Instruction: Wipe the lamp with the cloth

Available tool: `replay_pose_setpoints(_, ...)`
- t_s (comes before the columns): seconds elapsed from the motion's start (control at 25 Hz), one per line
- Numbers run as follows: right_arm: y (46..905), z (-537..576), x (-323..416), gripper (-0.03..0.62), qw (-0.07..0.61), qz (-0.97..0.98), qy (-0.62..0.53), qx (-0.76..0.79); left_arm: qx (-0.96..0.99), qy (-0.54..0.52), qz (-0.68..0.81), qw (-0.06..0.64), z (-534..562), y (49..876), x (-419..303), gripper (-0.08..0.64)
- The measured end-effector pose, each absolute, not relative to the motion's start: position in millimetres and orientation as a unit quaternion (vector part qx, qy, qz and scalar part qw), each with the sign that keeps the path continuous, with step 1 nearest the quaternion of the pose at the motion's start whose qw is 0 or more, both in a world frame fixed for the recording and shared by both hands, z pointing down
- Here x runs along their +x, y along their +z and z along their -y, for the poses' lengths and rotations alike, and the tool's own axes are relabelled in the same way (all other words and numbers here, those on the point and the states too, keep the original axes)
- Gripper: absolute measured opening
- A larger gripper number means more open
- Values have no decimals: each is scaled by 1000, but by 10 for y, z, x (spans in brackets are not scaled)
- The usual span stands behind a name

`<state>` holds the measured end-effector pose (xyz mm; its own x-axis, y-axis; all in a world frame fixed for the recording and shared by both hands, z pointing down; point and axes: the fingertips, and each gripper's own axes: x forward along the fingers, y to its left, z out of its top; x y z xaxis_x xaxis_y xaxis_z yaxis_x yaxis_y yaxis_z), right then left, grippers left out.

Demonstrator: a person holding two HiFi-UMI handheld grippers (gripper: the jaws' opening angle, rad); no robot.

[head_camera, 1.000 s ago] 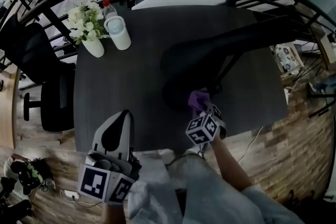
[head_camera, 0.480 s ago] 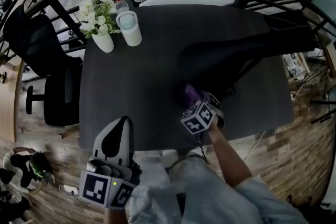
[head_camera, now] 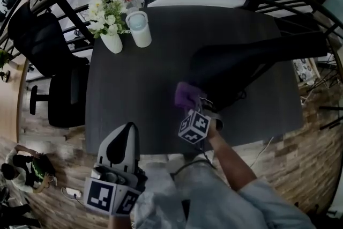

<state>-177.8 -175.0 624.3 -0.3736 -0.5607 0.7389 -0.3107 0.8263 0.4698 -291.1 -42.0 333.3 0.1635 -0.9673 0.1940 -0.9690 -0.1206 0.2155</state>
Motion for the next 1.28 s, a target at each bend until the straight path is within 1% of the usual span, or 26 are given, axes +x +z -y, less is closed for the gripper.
replay_pose_setpoints(0.16, 6264, 1560, -1799, 49, 490, 825, -140, 244, 755, -2, 640, 144, 474, 3315, -2846, 6)
replay_pose_setpoints(0.32, 6244, 1406, -1665, 49, 492, 827, -141, 234, 764, -9, 630, 140, 540, 3278, -2754, 6)
replay_pose_setpoints(0.56, 6234, 1261, -1320, 49, 493, 825, -134, 240, 777, -15, 614, 140, 650, 3255, -2556, 6)
replay_pose_setpoints(0.96, 6125, 1251, -601, 49, 498, 813, -72, 292, 802, -20, 578, 147, 825, 3179, -2109, 6)
replay_pose_setpoints(1.12, 6001, 1260, -387, 49, 483, 815, -44, 317, 810, -23, 569, 140, 883, 3127, -1960, 6)
replay_pose_setpoints(1.28, 5673, 1303, -179, 49, 446, 822, -17, 354, 816, -24, 563, 133, 938, 3079, -1828, 6)
